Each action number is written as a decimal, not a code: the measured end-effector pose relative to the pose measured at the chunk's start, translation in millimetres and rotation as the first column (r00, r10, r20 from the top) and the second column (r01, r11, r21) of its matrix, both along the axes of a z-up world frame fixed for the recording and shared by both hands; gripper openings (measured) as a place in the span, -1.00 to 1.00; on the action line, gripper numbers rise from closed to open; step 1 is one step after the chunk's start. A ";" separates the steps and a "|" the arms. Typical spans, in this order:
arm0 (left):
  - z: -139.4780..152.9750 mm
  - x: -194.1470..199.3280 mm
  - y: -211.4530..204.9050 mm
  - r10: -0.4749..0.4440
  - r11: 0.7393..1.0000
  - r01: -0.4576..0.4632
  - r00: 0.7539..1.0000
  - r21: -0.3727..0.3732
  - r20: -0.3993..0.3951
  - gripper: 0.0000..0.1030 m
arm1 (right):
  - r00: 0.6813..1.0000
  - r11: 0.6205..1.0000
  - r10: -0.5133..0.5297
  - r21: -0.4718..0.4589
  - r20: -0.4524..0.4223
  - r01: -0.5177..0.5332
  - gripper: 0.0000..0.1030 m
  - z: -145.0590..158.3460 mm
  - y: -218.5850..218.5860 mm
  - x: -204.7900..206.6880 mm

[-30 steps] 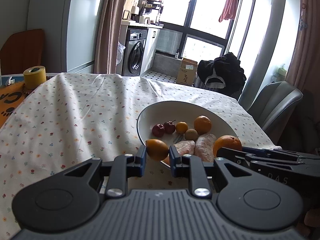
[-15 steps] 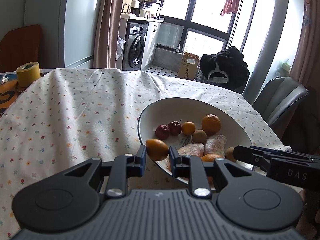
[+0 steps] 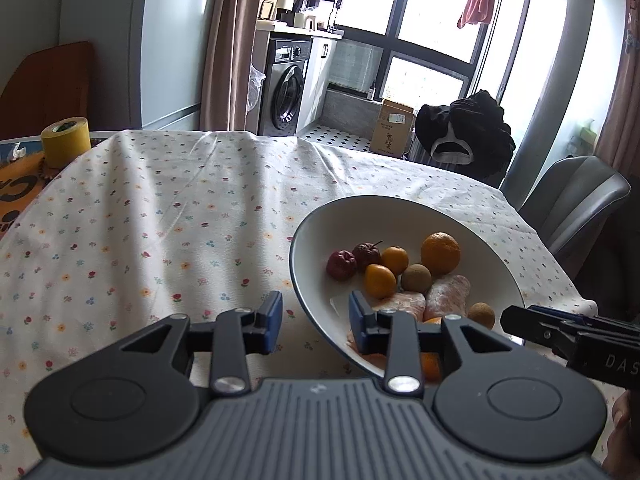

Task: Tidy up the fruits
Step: 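Lower the mandarins into the bowl and open both tools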

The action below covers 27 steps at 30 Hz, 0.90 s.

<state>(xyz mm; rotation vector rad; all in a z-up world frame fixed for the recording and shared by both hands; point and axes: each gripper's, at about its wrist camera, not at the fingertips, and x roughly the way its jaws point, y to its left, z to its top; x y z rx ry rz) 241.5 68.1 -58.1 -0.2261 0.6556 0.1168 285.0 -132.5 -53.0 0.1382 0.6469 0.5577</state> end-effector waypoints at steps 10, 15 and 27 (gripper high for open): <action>15.2 -22.8 -1.8 0.011 1.000 -0.011 1.000 0.009 0.021 0.19 | 1.000 1.000 -0.008 0.006 0.021 0.008 -0.08 12.2 -3.8 -16.7; 22.0 -35.3 -1.9 0.023 1.000 -0.023 0.999 0.009 0.029 0.40 | 0.999 1.000 -0.017 0.006 0.029 0.017 0.01 18.6 -8.8 -24.6; 39.2 -65.4 -13.8 0.045 0.998 -0.049 0.997 0.046 0.064 0.80 | 0.995 1.000 -0.020 0.018 0.093 0.019 0.52 36.9 -20.8 -52.9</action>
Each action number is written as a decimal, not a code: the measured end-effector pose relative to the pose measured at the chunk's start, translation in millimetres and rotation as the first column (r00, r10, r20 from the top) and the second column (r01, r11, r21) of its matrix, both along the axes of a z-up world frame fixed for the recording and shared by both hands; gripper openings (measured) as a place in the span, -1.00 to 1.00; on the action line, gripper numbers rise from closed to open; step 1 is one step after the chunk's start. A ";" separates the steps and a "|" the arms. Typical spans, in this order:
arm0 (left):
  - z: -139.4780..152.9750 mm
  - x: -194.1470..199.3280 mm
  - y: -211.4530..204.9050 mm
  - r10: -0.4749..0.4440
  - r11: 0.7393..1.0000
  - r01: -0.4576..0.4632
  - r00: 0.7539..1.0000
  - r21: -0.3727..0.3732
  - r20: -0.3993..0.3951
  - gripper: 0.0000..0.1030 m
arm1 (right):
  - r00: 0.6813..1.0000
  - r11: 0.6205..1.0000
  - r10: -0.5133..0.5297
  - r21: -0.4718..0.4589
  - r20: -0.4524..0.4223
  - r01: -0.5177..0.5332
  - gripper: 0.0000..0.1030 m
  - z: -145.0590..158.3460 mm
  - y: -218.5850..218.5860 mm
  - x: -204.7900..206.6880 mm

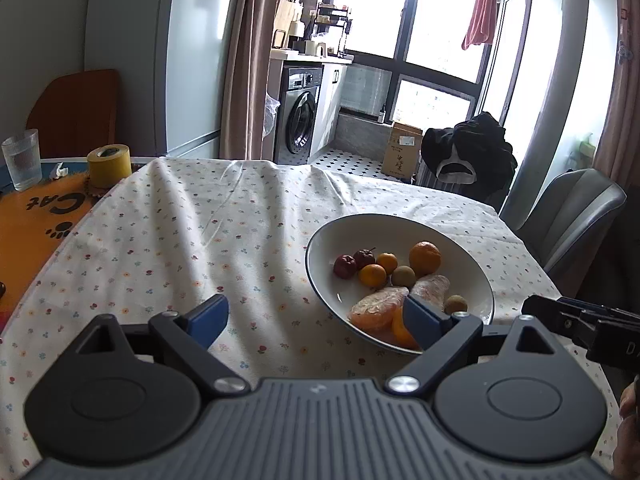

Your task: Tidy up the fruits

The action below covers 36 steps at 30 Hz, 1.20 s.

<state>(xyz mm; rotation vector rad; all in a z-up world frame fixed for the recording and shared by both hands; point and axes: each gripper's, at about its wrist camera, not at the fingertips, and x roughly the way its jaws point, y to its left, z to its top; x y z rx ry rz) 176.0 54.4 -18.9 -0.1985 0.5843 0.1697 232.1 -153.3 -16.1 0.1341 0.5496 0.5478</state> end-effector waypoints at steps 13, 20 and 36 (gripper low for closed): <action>17.6 -34.9 -10.3 -0.016 1.000 0.016 0.999 0.003 0.047 0.90 | 0.999 1.000 -0.002 -0.003 0.039 0.002 0.84 16.0 -13.5 -29.1; 25.7 -51.1 -14.2 -0.022 1.000 0.021 0.997 0.003 0.071 0.91 | 0.998 1.000 -0.002 -0.010 0.063 0.003 0.89 23.9 -17.5 -42.9; 34.3 -84.0 -19.0 -0.043 0.999 0.042 0.995 0.008 0.094 0.99 | 0.997 1.000 0.030 -0.010 0.064 -0.029 1.00 31.1 -22.2 -68.1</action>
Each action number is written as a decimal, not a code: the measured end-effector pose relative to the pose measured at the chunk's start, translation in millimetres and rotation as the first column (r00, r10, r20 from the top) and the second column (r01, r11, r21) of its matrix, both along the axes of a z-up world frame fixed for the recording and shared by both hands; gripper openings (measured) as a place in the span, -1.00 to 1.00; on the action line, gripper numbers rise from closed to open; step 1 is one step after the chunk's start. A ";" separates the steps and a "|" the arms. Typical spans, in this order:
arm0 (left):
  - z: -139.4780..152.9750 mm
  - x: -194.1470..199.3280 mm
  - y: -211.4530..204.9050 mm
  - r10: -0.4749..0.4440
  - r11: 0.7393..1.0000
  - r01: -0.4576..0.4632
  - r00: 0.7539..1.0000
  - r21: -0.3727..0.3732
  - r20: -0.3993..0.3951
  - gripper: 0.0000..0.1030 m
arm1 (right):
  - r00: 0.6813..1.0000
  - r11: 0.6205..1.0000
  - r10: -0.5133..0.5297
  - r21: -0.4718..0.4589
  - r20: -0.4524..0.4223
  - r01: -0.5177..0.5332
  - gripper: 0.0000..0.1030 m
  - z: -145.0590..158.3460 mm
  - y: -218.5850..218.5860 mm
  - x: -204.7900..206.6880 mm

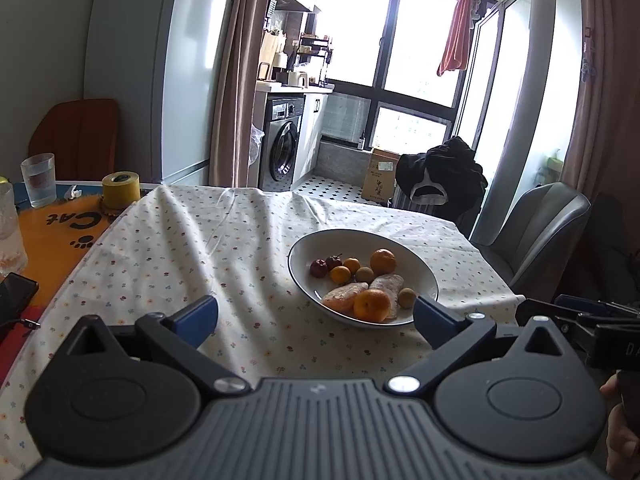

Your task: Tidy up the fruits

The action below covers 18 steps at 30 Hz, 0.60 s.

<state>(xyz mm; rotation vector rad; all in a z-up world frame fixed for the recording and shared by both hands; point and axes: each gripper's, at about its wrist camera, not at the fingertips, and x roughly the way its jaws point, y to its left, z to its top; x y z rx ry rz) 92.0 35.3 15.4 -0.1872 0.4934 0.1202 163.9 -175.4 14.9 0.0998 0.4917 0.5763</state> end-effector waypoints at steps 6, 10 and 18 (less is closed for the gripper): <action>-1.0 -10.6 1.9 0.001 1.000 -0.001 1.000 -0.006 -0.008 1.00 | 1.000 1.000 0.009 0.000 -0.019 -0.009 1.00 -0.3 -4.2 -9.6; -0.5 -19.2 0.9 -0.004 1.000 0.004 1.000 0.000 -0.009 1.00 | 1.000 1.000 0.013 -0.004 -0.027 -0.013 1.00 2.1 -8.0 -14.1; 6.9 -37.6 3.5 0.008 1.000 -0.008 1.000 0.013 -0.002 1.00 | 0.999 0.999 0.039 -0.016 -0.025 -0.039 1.00 12.1 -13.2 -26.9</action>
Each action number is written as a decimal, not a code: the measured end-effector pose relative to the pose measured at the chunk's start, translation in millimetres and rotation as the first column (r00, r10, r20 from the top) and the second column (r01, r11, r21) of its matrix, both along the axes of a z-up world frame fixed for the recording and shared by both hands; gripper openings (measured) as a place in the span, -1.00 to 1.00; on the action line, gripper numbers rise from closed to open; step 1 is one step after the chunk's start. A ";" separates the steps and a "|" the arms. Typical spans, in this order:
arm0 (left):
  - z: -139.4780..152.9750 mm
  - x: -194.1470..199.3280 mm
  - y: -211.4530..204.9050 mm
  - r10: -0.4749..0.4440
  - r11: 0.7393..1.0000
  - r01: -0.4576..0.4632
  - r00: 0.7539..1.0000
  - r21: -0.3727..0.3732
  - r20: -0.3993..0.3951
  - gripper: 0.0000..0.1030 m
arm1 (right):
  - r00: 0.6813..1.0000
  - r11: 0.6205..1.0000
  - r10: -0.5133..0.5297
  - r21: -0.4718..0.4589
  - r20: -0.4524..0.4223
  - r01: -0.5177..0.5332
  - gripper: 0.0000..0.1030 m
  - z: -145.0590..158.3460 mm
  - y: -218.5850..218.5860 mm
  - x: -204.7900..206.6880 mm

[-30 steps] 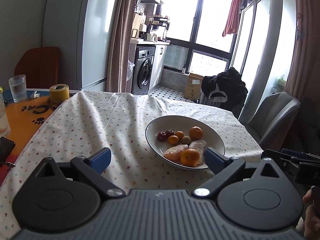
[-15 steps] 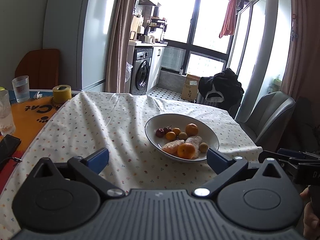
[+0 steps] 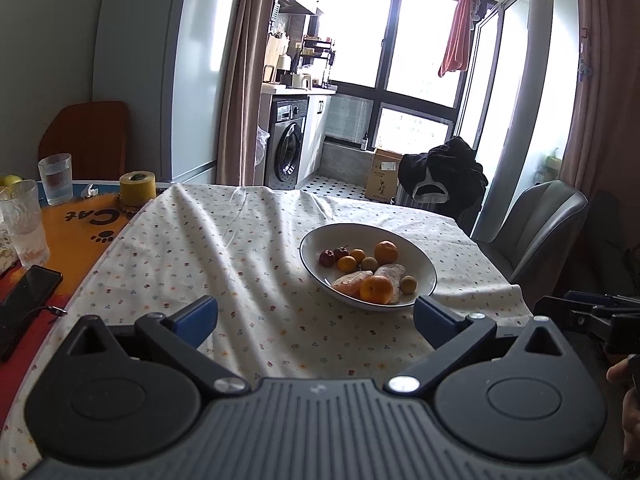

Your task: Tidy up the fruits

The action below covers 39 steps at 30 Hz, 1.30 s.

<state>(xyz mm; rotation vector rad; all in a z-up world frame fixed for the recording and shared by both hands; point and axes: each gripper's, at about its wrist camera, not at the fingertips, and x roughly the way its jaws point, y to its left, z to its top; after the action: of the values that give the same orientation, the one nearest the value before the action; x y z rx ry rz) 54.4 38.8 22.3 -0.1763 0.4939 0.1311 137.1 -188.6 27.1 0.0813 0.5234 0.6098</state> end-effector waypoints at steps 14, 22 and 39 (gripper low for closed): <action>7.8 -13.8 1.7 0.013 1.000 -0.012 1.000 0.026 -0.024 1.00 | 1.000 1.000 0.020 -0.012 0.005 -0.020 1.00 11.1 -2.6 -13.4; 9.2 -15.7 -0.5 0.010 0.999 -0.009 1.000 0.038 -0.027 1.00 | 1.000 0.999 0.030 -0.015 0.008 -0.030 1.00 11.9 0.6 -15.6; 11.1 -15.9 -0.8 0.008 0.999 -0.007 1.000 0.043 -0.025 1.00 | 0.999 0.999 0.034 -0.014 0.008 -0.034 1.00 12.0 1.2 -16.8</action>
<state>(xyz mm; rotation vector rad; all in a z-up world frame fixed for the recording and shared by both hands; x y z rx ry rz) 38.5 38.0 33.4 -0.1347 0.5156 0.1511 120.3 -187.4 39.1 0.0566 0.5223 0.6391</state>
